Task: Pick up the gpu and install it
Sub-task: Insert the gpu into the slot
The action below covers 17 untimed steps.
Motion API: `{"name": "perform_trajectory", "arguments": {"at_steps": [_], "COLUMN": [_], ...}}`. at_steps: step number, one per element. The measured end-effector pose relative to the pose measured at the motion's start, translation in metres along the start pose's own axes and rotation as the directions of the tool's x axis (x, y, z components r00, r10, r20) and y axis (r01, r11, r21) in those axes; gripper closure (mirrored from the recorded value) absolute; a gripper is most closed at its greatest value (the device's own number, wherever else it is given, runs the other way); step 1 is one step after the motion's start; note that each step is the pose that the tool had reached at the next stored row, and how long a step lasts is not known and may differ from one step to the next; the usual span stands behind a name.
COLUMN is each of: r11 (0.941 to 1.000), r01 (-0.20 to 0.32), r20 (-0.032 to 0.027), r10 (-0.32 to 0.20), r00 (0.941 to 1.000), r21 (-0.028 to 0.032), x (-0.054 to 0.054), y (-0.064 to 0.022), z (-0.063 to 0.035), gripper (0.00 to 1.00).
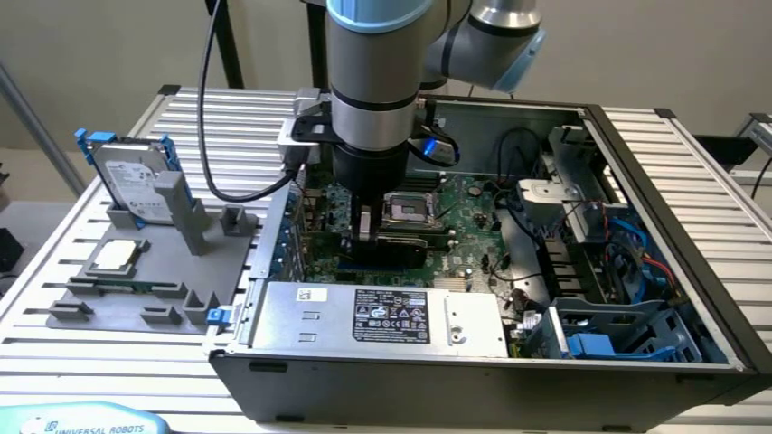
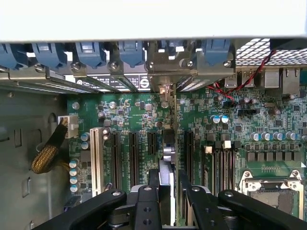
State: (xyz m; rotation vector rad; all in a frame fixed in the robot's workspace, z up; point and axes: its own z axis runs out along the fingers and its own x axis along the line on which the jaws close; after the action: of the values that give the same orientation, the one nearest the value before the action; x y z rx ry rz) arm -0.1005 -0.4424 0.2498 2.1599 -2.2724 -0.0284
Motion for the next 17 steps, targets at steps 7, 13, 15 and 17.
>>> {"name": "perform_trajectory", "arguments": {"at_steps": [7, 13, 15, 17], "r11": [1.0, 1.0, 1.0, 1.0], "r01": [0.0, 0.0, 0.0, 0.0], "r20": [-0.0003, -0.001, -0.001, -0.0007], "r10": [0.0, 0.0, 0.0, 0.0], "r00": [1.0, 1.0, 1.0, 1.0], "r21": [-0.0019, -0.0026, -0.0027, -0.0024], "x": [-0.0011, -0.0015, -0.0015, -0.0016], "y": [-0.0004, -0.0005, -0.0004, -0.0004], "z": [0.0017, 0.0053, 0.0063, 0.0065], "gripper": [0.73, 0.73, 0.73, 0.73]}}
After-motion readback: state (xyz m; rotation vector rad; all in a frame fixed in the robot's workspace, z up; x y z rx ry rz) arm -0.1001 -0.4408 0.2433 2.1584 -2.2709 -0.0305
